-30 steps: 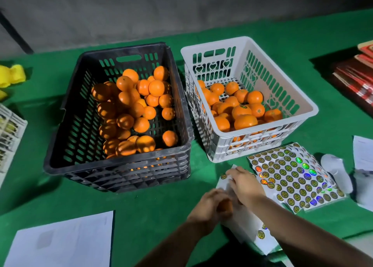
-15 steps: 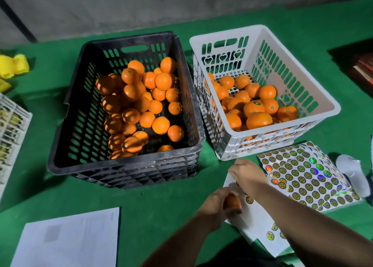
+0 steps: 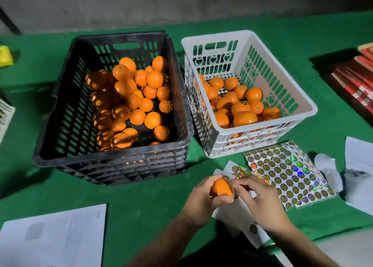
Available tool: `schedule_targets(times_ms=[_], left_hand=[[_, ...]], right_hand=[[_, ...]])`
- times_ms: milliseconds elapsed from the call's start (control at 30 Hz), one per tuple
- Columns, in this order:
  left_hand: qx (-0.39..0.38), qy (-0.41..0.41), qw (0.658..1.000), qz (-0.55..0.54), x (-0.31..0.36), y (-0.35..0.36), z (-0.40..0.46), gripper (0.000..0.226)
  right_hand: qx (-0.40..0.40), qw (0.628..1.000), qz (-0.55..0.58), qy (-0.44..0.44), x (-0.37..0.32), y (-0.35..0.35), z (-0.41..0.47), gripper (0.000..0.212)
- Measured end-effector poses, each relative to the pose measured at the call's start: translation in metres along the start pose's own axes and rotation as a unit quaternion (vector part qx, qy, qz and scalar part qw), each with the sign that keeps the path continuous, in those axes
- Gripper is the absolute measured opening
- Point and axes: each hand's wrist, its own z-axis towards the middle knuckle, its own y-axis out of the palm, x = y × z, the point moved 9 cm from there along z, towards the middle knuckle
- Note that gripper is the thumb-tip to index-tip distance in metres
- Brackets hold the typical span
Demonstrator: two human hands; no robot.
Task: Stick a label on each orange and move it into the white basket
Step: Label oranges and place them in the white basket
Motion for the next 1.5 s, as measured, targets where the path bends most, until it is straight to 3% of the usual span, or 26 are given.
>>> schedule_targets(times_ms=[167,300,400,467,567,633,767,900,967,1033,1100,1133,1233,1333,1500], left_hand=[[0.038,0.034,0.998,-0.025,0.047,-0.013,-0.015,0.062],[0.075,0.02,0.99,-0.115,0.07,-0.025,-0.028,0.061],[0.064,0.04,0.989,-0.131,0.094,-0.029,-0.034,0.067],[0.043,0.057,0.988,-0.139,0.109,-0.021,-0.038,0.067],[0.058,0.049,0.98,-0.183,0.12,-0.019,-0.042,0.06],[0.069,0.048,0.978,-0.192,0.124,-0.026,-0.044,0.048],[0.031,0.035,0.972,-0.229,0.125,-0.031,-0.046,0.038],[0.043,0.035,0.969,-0.241,0.129,-0.043,-0.044,0.026],[0.053,0.072,0.979,-0.181,0.144,-0.058,-0.04,0.029],[0.098,0.136,0.986,0.015,0.165,-0.085,-0.034,0.037],[0.19,0.197,0.923,0.272,0.184,-0.118,-0.027,0.039],[0.23,0.207,0.89,0.334,0.19,-0.134,-0.024,0.034],[0.267,0.132,0.874,0.384,0.175,-0.169,-0.004,0.026],[0.266,0.066,0.854,0.443,0.158,-0.168,0.011,0.026],[0.226,0.033,0.863,0.451,0.149,-0.17,0.018,0.023]], right_hand=[[-0.002,0.997,-0.019,-0.081,-0.038,-0.012,-0.003,0.017],[-0.061,0.981,-0.077,-0.166,-0.062,-0.024,-0.01,0.047],[-0.082,0.979,-0.1,-0.155,-0.067,-0.024,-0.014,0.067],[-0.053,0.982,-0.093,-0.156,-0.073,-0.025,-0.014,0.075],[0.014,0.983,-0.066,-0.172,-0.077,-0.033,-0.015,0.067],[0.019,0.981,-0.062,-0.186,-0.081,-0.034,-0.012,0.064],[-0.052,0.973,-0.044,-0.219,-0.091,-0.025,-0.002,0.068],[-0.098,0.966,-0.034,-0.239,-0.107,-0.025,0.017,0.065],[-0.098,0.964,-0.018,-0.245,-0.116,-0.028,0.034,0.067],[-0.069,0.964,-0.022,-0.254,-0.122,-0.036,0.057,0.071],[-0.037,0.965,-0.05,-0.255,-0.123,-0.043,0.088,0.071],[-0.022,0.967,-0.067,-0.246,-0.12,-0.046,0.105,0.07],[0.011,0.978,-0.1,-0.181,-0.103,-0.051,0.159,0.07],[-0.019,0.984,-0.156,-0.089,-0.076,-0.038,0.206,0.075],[-0.045,0.975,-0.214,-0.048,-0.073,0.014,0.223,0.083]])
